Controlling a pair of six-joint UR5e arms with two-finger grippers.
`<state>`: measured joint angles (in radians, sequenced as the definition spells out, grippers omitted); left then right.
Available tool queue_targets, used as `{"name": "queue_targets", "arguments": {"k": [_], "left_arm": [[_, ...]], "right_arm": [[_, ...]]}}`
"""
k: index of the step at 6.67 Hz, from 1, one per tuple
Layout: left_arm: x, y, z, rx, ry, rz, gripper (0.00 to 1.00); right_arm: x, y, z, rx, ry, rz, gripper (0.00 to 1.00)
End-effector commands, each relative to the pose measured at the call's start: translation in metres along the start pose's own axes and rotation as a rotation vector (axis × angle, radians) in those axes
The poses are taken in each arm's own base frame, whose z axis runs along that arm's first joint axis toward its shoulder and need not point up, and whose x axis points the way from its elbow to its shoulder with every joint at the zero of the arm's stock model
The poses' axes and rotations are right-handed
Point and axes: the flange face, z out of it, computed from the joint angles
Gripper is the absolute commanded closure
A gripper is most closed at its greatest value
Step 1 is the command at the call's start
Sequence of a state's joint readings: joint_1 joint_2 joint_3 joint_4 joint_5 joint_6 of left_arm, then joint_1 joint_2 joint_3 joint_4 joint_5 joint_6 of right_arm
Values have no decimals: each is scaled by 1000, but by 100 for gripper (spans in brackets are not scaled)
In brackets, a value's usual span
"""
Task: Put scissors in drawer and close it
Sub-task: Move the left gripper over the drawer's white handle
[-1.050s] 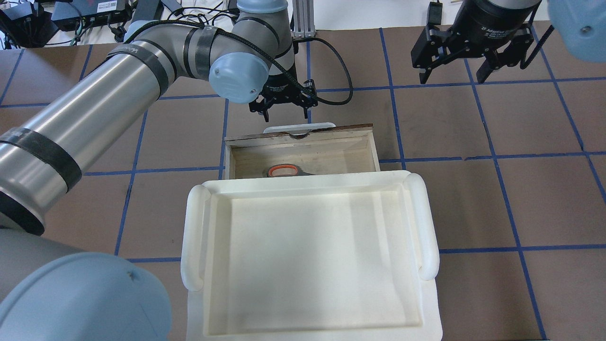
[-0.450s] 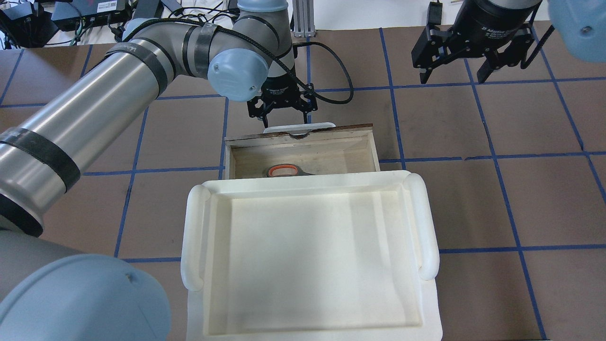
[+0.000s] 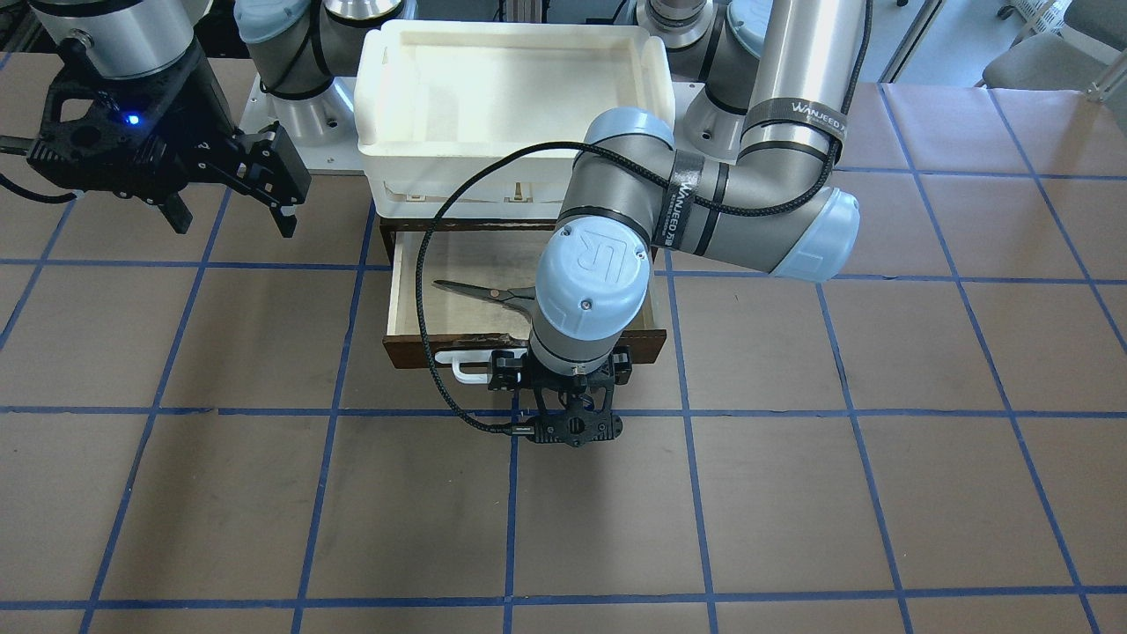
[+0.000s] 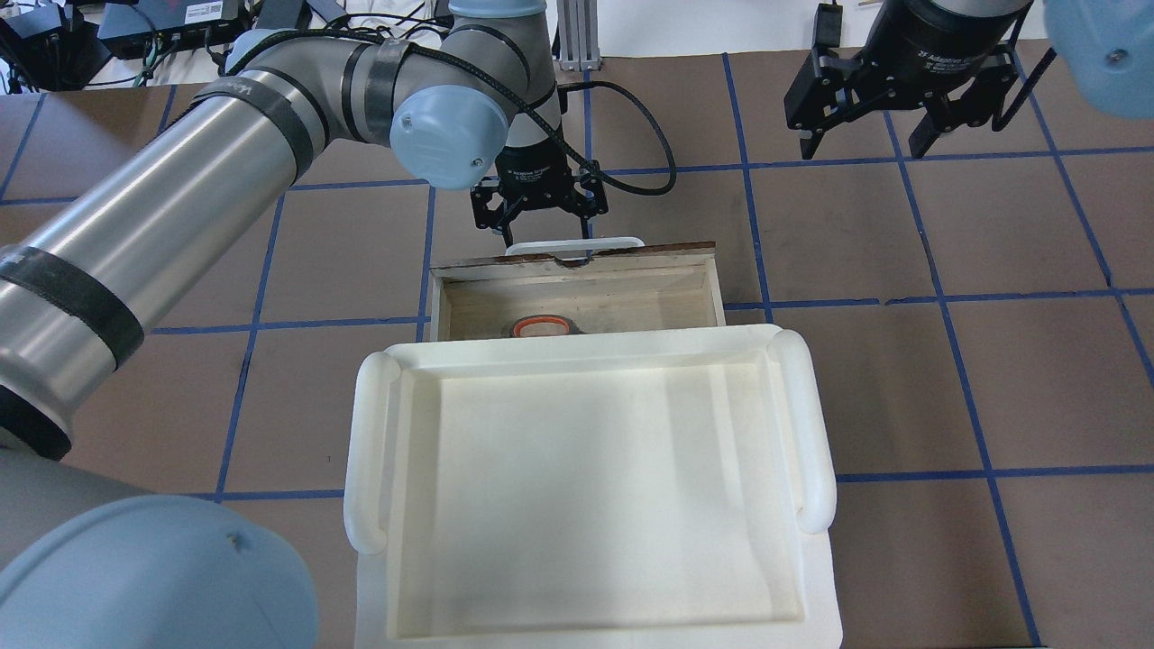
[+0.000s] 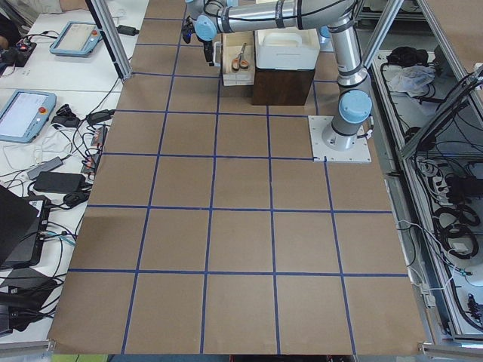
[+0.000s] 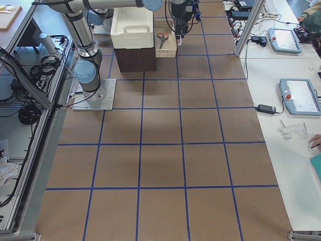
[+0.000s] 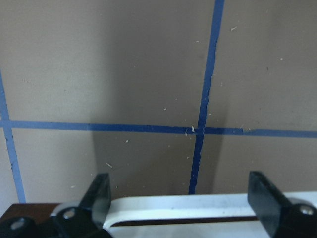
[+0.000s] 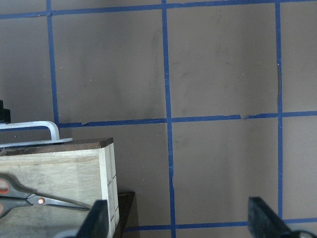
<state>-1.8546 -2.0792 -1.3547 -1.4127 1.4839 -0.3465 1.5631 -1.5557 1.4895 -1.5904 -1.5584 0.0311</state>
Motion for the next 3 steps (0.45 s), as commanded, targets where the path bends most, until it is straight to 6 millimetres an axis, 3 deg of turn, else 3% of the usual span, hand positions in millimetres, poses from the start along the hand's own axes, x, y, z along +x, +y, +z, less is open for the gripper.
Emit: {"name": "queue_targets", "arguments": {"k": [1,3], "left_arm": [[1,5,0,-37,20,-3,0],[0,9,3,-70,9,-8,0]], "right_arm": [[0,0,0,-1,2,1,0],[0,0,0,-1,2,1,0]]}}
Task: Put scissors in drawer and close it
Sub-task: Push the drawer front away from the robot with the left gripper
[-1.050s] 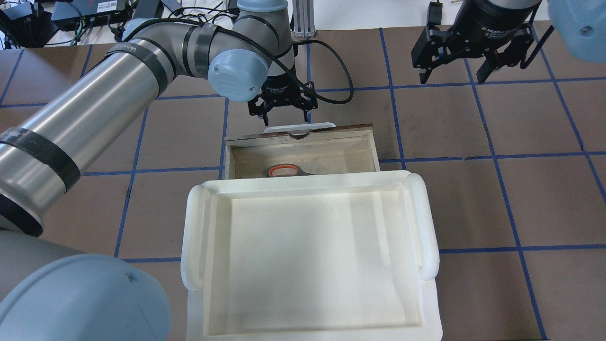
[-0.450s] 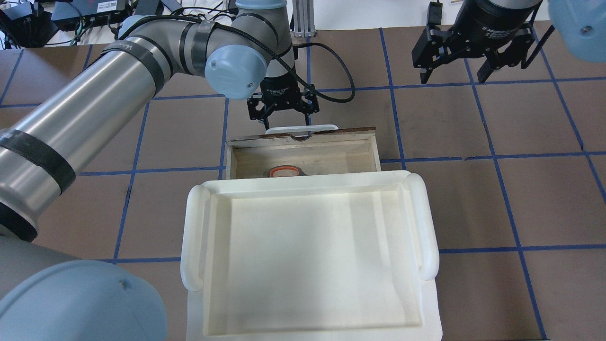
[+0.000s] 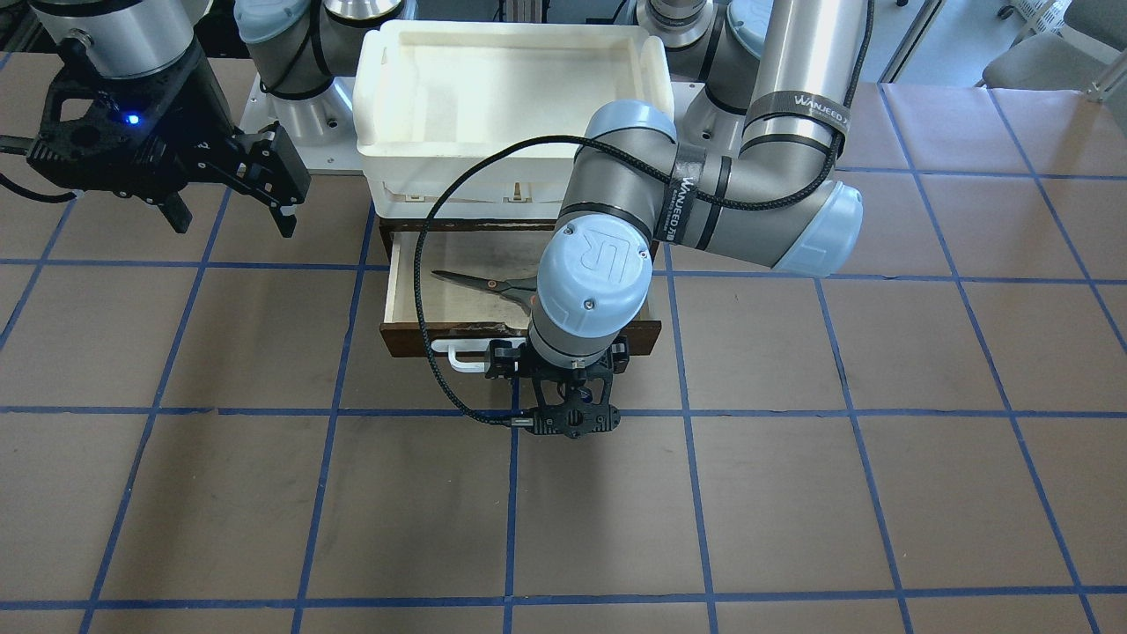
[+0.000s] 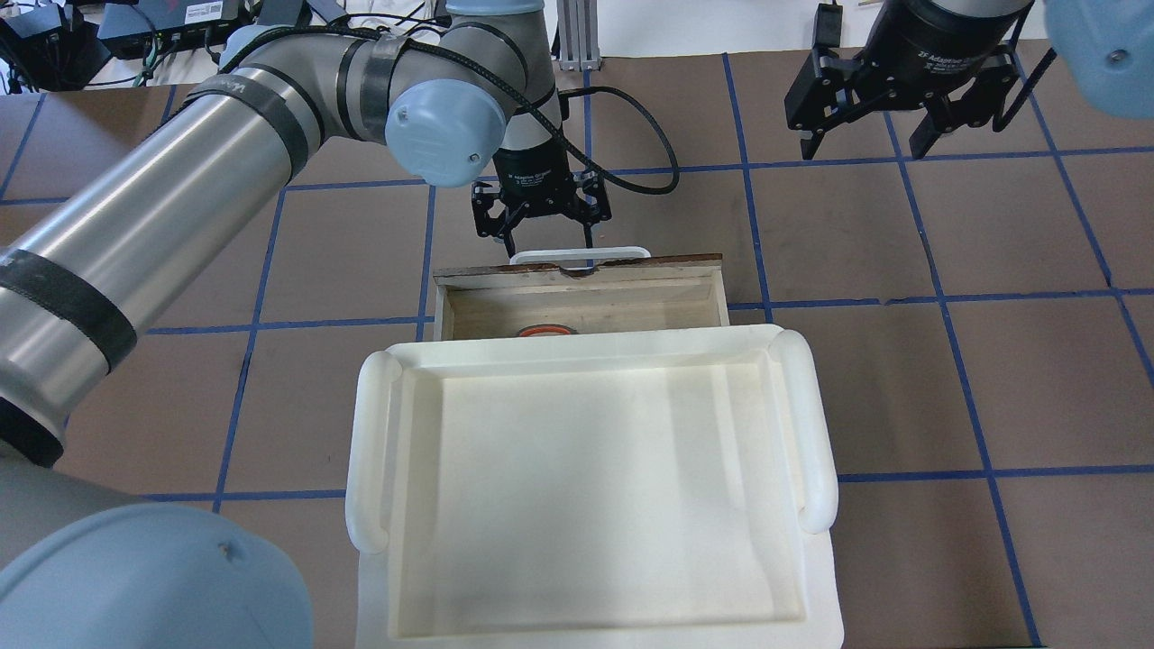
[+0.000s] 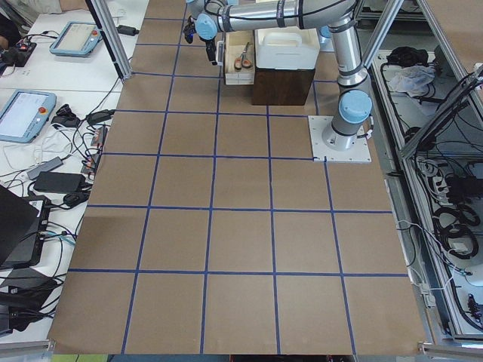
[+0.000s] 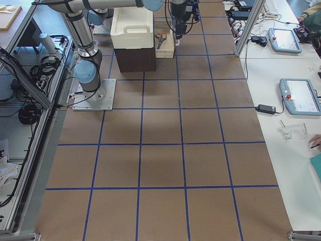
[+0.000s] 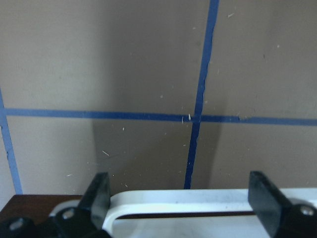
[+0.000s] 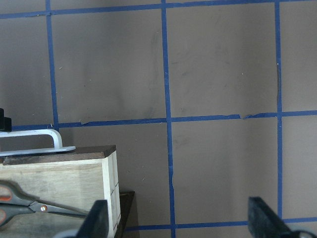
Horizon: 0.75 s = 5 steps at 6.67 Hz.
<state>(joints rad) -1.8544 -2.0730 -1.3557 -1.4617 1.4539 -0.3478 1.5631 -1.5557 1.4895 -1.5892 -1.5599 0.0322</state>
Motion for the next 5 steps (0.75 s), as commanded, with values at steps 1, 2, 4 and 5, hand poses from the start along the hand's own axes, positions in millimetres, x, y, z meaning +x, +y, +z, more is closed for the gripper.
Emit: {"name": "queue_targets", "arguments": {"k": [1,2,4,5], "left_arm": [[-1,3,1,-24,-4,-3,0],[-1,4,2,-34,-3,-4,0],[-2,7,8,-75,-16,-38,0],[-4,12,8,-104,-27,-44,0]], "right_arm": [[0,0,-1,1,0,0,0],[0,0,1,-2,0,0,0],[0,1,3,-6,0,0,0],[0,0,2,-5,-1,0,0]]}}
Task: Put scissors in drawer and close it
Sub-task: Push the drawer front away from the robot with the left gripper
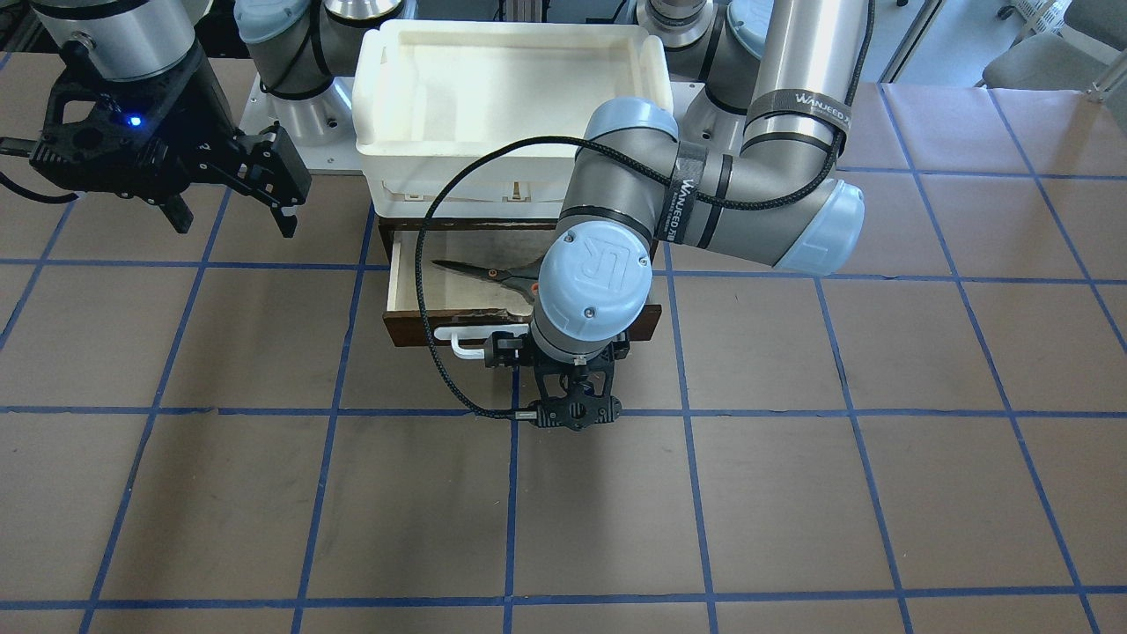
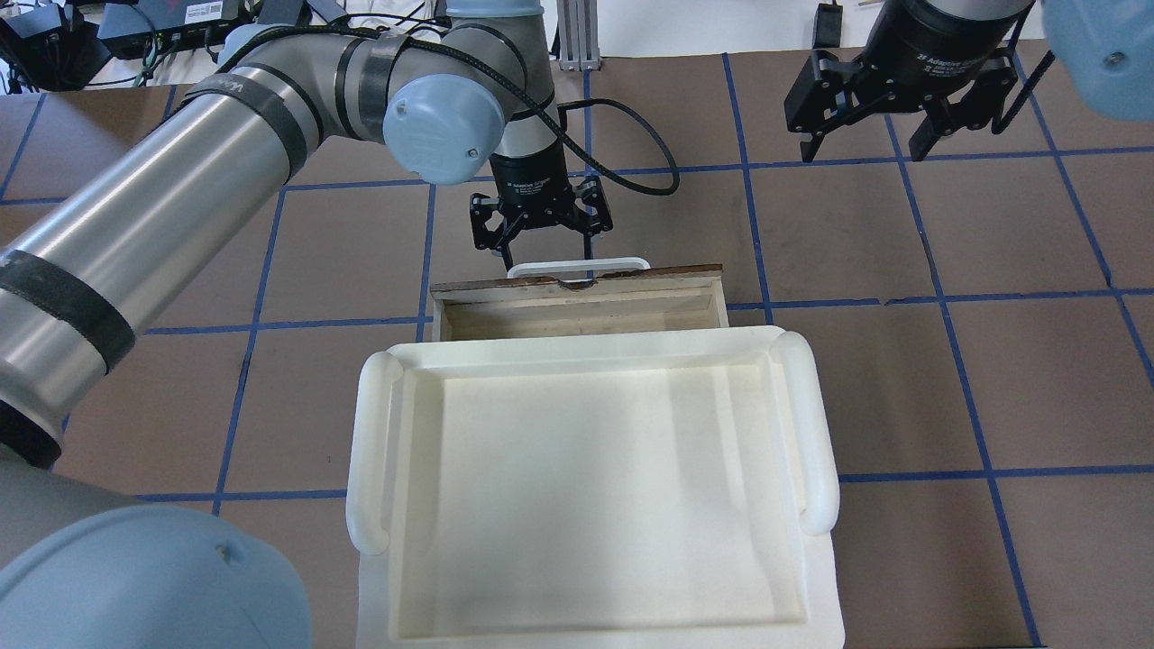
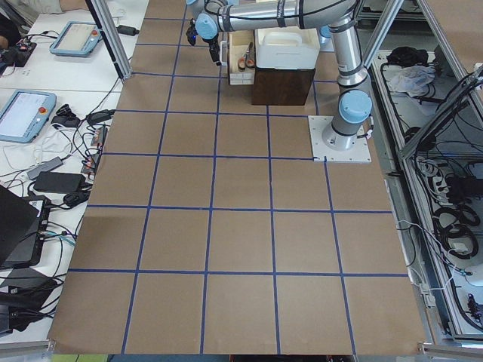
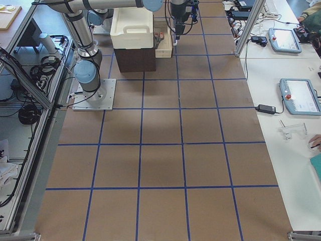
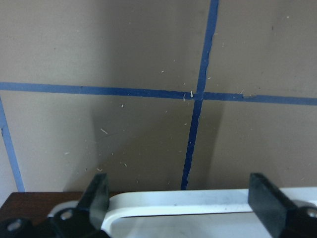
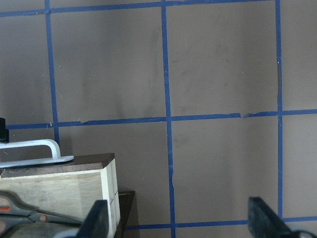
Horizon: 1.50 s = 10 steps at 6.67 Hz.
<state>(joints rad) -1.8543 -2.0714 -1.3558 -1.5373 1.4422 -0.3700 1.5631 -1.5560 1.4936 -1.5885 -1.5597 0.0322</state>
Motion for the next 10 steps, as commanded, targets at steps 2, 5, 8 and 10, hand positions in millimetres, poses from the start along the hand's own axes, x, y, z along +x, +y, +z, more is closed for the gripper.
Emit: {"name": "queue_targets", "arguments": {"k": [2,5,8,10], "left_arm": [[-3,5,11,-64,-23,-21,0],[3,16,18,-127,-14,-93,0],[1,23,24,-170,-38,-99,0],[1,27,28,-194,-53,-100,0]], "right_arm": [[0,0,0,0,-1,1,0],[0,0,0,0,-1,2,0],[0,0,0,0,-1,2,0],[0,0,0,0,-1,2,0]]}}
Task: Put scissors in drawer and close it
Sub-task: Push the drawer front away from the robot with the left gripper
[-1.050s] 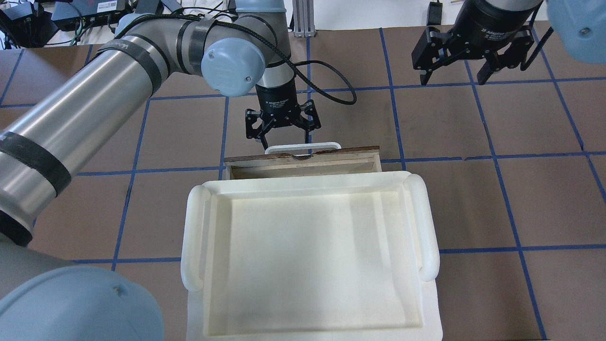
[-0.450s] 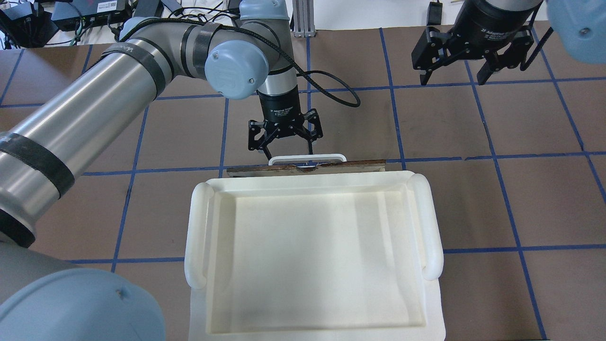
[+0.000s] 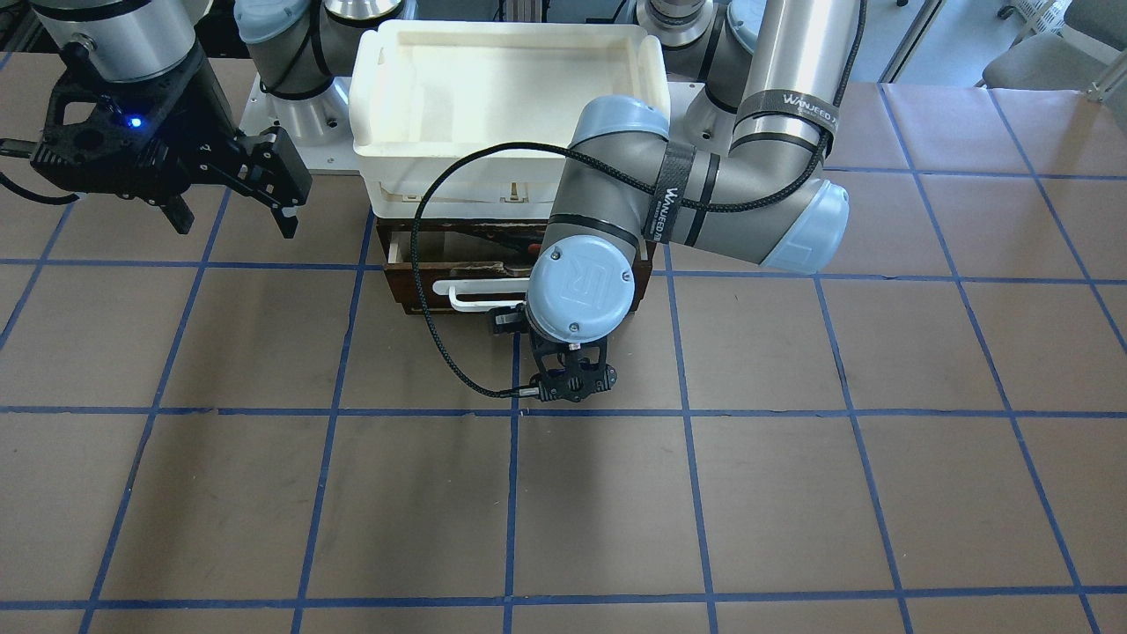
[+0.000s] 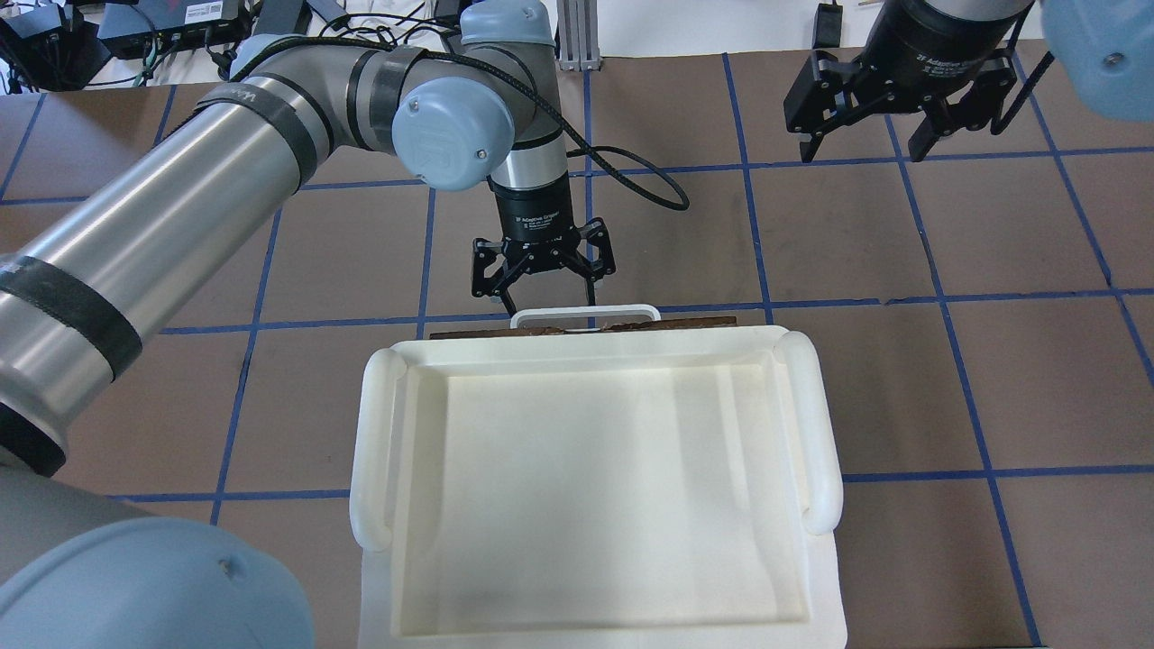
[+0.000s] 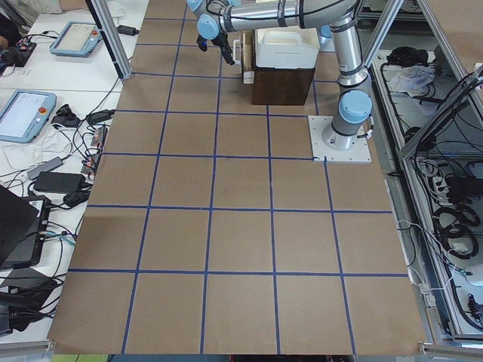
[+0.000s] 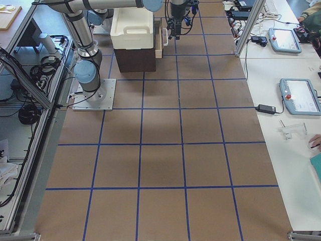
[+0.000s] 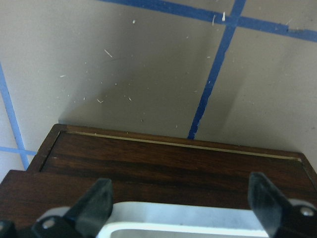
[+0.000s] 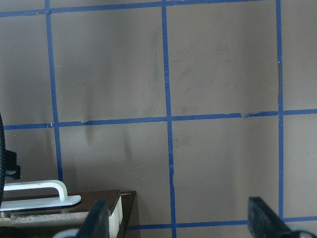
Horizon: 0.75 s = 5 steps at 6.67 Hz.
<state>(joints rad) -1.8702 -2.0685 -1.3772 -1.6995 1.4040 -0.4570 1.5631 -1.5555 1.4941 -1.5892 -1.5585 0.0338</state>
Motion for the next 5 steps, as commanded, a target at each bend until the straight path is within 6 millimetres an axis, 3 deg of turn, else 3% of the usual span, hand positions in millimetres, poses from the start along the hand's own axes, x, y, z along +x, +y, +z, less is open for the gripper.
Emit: {"name": "queue_targets", "arguments": {"k": [1,5], "left_arm": [[-4,6,6,-34,-22,-6,0],[-6,9,21,-66,-38,-10,0]], "right_arm": [[0,0,0,0,0,-2,0],[0,0,0,0,0,-2,0]]}}
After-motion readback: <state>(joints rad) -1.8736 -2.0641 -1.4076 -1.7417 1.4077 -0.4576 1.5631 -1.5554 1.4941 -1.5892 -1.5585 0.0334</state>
